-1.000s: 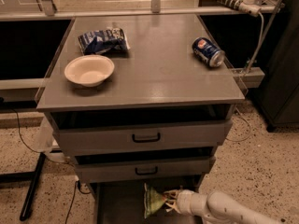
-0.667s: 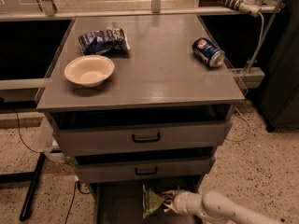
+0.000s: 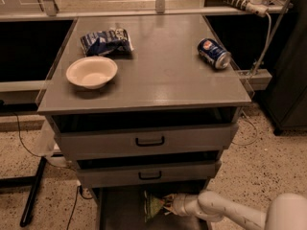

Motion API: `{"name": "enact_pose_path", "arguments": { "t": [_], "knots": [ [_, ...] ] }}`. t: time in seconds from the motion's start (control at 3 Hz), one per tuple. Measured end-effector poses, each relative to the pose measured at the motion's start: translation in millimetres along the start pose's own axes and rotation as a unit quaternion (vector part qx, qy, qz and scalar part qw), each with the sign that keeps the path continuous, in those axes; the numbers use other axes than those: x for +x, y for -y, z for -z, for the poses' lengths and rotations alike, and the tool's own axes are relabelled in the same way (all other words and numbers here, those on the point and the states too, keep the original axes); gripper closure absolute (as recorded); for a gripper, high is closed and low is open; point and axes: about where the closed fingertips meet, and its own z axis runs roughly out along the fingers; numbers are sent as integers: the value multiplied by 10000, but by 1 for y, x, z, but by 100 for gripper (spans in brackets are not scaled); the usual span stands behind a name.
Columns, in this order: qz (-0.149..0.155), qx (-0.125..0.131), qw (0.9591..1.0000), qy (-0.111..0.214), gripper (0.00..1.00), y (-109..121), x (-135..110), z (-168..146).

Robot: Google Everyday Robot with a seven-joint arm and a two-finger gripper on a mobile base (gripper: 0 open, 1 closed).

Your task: Place green jalapeno chip bag into bottom drawer

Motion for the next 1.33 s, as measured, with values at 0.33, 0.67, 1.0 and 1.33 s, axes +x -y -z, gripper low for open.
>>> {"name": "enact_pose_path", "arguments": {
  "t": [0.33,0.67,1.0,1.33],
  "knots": [
    [-123,-96,9999,-44,100,5,9,-24],
    [-202,-114,9997,-47,100,11,11,-41],
    [-198,-110,9997,-47,81,11,11,-42],
    [-198,-110,9997,-47,58,11,11,-42]
  ]
}}
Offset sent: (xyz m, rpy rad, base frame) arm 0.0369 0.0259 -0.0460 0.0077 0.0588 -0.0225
